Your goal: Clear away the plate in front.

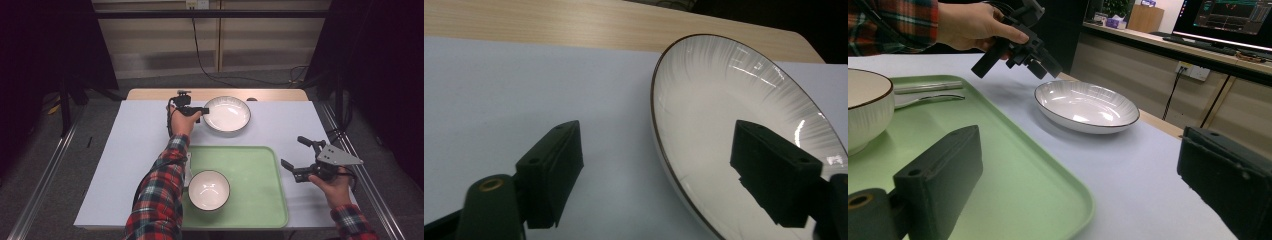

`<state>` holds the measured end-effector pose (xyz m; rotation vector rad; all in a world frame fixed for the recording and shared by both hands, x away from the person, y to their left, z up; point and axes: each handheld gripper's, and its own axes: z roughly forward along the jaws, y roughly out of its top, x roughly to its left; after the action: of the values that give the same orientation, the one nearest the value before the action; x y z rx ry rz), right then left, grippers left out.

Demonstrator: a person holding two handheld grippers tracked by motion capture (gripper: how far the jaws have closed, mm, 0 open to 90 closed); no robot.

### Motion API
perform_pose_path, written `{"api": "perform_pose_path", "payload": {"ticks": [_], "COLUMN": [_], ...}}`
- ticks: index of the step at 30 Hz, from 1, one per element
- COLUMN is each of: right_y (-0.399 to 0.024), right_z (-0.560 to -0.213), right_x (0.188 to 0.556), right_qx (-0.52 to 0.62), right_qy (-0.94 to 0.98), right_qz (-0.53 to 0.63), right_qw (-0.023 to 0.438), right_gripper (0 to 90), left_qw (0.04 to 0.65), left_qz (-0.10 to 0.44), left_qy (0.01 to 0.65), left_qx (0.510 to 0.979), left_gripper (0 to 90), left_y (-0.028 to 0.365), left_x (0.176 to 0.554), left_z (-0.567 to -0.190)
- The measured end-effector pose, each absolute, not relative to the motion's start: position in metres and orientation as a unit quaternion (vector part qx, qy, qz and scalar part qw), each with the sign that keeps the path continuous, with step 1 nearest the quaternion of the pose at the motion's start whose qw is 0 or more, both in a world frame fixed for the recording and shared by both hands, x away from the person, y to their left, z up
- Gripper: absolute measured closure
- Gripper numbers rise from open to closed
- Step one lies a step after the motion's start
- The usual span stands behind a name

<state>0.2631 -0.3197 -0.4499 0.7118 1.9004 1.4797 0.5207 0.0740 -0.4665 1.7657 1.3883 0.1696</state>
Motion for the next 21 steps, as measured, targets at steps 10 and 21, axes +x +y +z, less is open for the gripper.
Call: {"api": "perform_pose_path", "payload": {"ticks": [10, 21], "right_y": [-0.321, -0.321], "right_z": [-0.450, -0.450], "right_x": [0.263, 0.262], "right_qx": [0.274, 0.276], "right_qy": [0.716, 0.715], "right_qz": [0.563, 0.563], "right_qw": [0.309, 0.308], "right_gripper": [3.7, 3.7], "left_qw": [0.422, 0.409], "left_qz": [0.067, 0.048], "left_qy": [0.554, 0.563], "left_qx": [0.715, 0.716], "left_gripper": [35.3, 47.5], "left_y": [0.065, 0.056], "left_x": [0.530, 0.538], "left_z": [-0.471, -0.478]}}
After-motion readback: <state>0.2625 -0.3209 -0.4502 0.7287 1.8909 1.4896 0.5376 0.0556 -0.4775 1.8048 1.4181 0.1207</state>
